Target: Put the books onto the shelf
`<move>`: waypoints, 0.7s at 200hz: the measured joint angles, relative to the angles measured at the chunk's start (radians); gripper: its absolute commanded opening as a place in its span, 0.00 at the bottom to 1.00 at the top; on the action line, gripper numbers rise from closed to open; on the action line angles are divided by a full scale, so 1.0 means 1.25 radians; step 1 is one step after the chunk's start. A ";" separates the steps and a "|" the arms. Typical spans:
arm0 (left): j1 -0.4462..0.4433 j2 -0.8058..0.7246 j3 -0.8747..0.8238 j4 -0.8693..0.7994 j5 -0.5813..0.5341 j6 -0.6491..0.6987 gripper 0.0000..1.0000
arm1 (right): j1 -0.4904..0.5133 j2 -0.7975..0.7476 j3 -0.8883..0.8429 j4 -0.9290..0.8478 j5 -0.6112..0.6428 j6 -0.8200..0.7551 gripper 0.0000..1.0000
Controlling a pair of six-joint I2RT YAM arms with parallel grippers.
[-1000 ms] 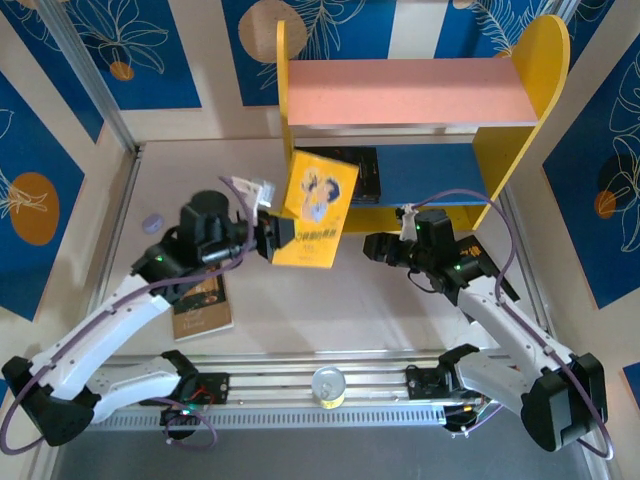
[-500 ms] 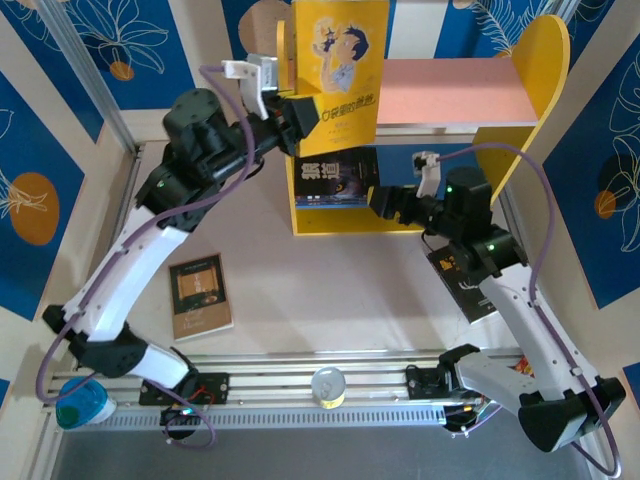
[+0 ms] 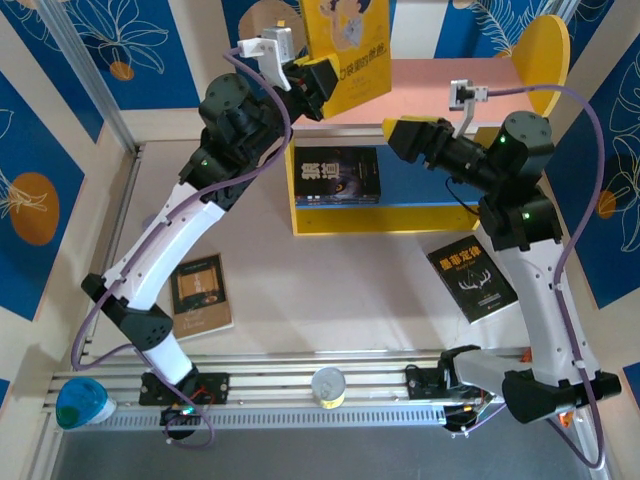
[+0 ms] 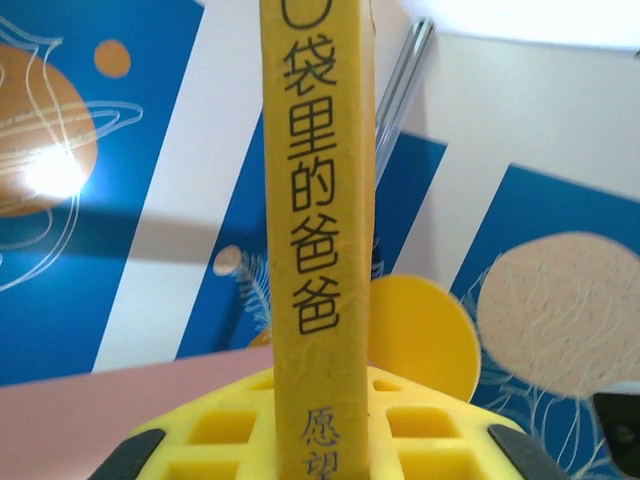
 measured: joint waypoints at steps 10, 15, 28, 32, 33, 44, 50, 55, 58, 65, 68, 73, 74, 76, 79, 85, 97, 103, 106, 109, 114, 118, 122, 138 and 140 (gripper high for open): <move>0.000 0.003 0.002 0.027 -0.001 -0.010 0.00 | -0.004 0.018 0.016 0.022 -0.021 0.027 0.87; 0.000 0.005 0.004 0.041 -0.002 -0.016 0.00 | -0.005 0.027 0.023 0.036 -0.031 0.039 0.87; 0.000 0.013 0.009 0.073 -0.003 -0.029 0.00 | -0.010 0.049 0.035 0.072 -0.054 0.072 0.89; 0.000 0.015 0.011 0.081 -0.003 -0.034 0.00 | -0.011 0.055 0.037 0.082 -0.060 0.082 0.89; 0.000 0.016 0.012 0.085 -0.003 -0.034 0.00 | -0.012 0.057 0.038 0.086 -0.061 0.084 0.89; 0.000 0.024 0.018 0.100 -0.003 -0.044 0.00 | -0.014 0.074 0.042 0.114 -0.074 0.114 0.90; 0.000 0.027 0.022 0.106 -0.003 -0.048 0.00 | -0.014 0.082 0.043 0.128 -0.079 0.127 0.90; 0.000 0.030 0.023 0.113 -0.003 -0.052 0.00 | -0.014 0.088 0.043 0.142 -0.083 0.137 0.90; 0.000 0.031 0.023 0.115 -0.003 -0.055 0.00 | -0.014 0.092 0.043 0.147 -0.085 0.143 0.90; 0.000 0.033 0.023 0.120 -0.003 -0.061 0.00 | -0.014 0.100 0.043 0.162 -0.091 0.158 0.90; 0.000 0.033 0.023 0.122 -0.003 -0.062 0.00 | -0.014 0.102 0.043 0.168 -0.092 0.162 0.91; 0.000 0.034 0.023 0.126 -0.003 -0.067 0.00 | -0.014 0.108 0.043 0.179 -0.097 0.173 0.91; 0.000 0.034 0.023 0.128 -0.003 -0.067 0.00 | -0.014 0.109 0.043 0.183 -0.097 0.174 0.91; 0.000 0.034 0.023 0.131 -0.003 -0.069 0.00 | -0.014 0.111 0.043 0.188 -0.098 0.178 0.91; 0.000 0.035 0.023 0.132 -0.003 -0.071 0.00 | -0.014 0.113 0.043 0.194 -0.099 0.184 0.91; 0.000 0.035 0.023 0.137 -0.002 -0.077 0.00 | -0.014 0.118 0.043 0.206 -0.101 0.194 0.91; 0.000 0.036 0.023 0.150 -0.002 -0.091 0.00 | -0.014 0.126 0.043 0.232 -0.105 0.213 0.91; 0.000 0.036 0.023 0.157 -0.001 -0.095 0.00 | -0.014 0.130 0.043 0.245 -0.106 0.222 0.91; 0.000 0.036 0.023 0.160 0.000 -0.098 0.00 | -0.014 0.132 0.043 0.250 -0.107 0.226 0.91; 0.000 0.036 0.023 0.164 0.001 -0.101 0.00 | -0.013 0.133 0.043 0.257 -0.107 0.230 0.91; 0.000 0.037 0.023 0.172 0.002 -0.106 0.00 | -0.013 0.136 0.043 0.267 -0.109 0.237 0.91; 0.000 0.037 0.023 0.178 0.003 -0.110 0.00 | -0.013 0.137 0.043 0.274 -0.109 0.242 0.91; 0.000 0.038 0.023 0.182 0.004 -0.113 0.00 | -0.012 0.139 0.043 0.283 -0.109 0.246 0.91; 0.000 0.041 0.023 0.200 0.009 -0.130 0.00 | -0.005 0.146 0.043 0.307 -0.108 0.255 0.91; 0.000 0.042 0.023 0.202 0.009 -0.132 0.00 | -0.004 0.147 0.043 0.311 -0.107 0.255 0.91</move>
